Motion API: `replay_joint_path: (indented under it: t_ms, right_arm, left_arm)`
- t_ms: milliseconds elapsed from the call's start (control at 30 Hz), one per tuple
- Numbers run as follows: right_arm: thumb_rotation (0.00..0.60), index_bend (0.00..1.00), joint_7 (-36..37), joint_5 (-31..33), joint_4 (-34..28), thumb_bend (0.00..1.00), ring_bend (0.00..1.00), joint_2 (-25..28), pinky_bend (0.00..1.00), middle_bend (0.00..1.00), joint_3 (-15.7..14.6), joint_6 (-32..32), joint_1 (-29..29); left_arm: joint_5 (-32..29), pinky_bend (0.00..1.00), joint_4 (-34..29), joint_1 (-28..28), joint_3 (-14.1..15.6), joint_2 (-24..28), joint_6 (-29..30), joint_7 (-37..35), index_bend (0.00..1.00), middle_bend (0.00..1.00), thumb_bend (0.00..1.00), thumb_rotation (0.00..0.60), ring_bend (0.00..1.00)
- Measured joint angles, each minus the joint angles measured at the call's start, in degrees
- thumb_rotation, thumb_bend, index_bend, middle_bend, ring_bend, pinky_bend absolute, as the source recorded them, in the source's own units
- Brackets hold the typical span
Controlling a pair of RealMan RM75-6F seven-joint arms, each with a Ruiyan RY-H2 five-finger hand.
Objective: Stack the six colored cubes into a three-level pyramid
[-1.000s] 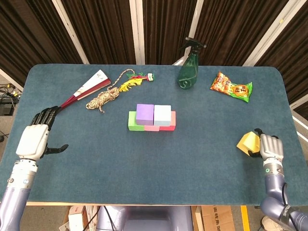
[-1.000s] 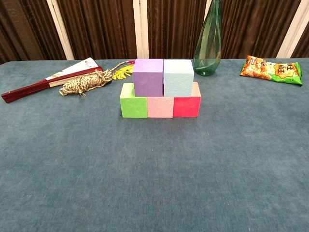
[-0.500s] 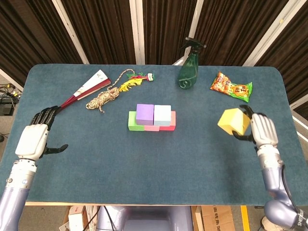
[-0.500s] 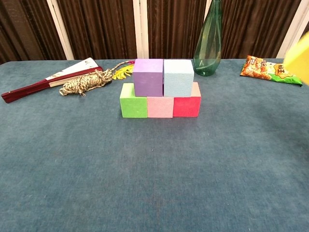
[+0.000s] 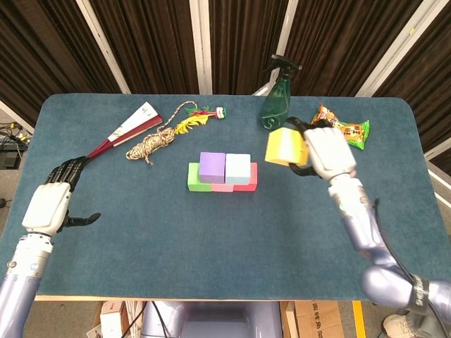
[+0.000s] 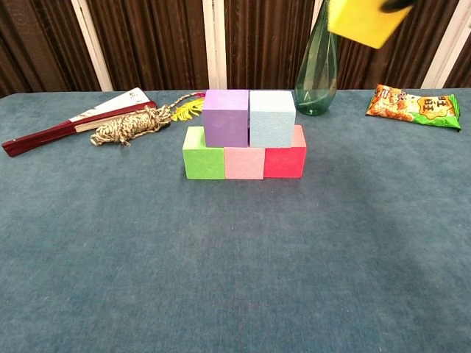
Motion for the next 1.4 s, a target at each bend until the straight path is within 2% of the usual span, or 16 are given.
replay_joint_path:
  t_ms: [133,600,900,1400]
  right_arm:
    - [0.600,0.20,-5.4,4.1,2.0,0.29,0.44,-3.1,0.23,0.53,-1.0,-0.7,6.3]
    - [0.600,0.20,-15.7,20.6,9.2,0.29,0.44,-11.6,0.25,0.53,-4.5,0.0,19.8]
    - [0.600,0.19,-19.2,27.0,12.1,0.29,0.44,-13.8,0.25,0.53,-6.2,-0.5,24.9]
    - [0.600,0.20,-20.5,33.7,14.9,0.29,0.43,-15.2,0.25,0.53,-7.2,-3.3,29.7]
  left_arm:
    - [-0.5,0.09,0.1,0.0,-0.2,0.3,-0.4,-0.8,0.00,0.04,0.17,0.600,0.05]
    - [-2.1,0.08,0.9,-0.2,-0.7,1.1,-2.3,-2.6,0.00,0.04,0.17,0.600,0.05]
    - [-3.1,0.08,1.5,-0.4,-0.9,1.3,-3.2,-3.5,0.00,0.04,0.17,0.600,0.05]
    - [-4.1,0.09,2.1,-0.6,-1.2,1.7,-4.1,-4.4,0.00,0.04,0.17,0.600,0.05]
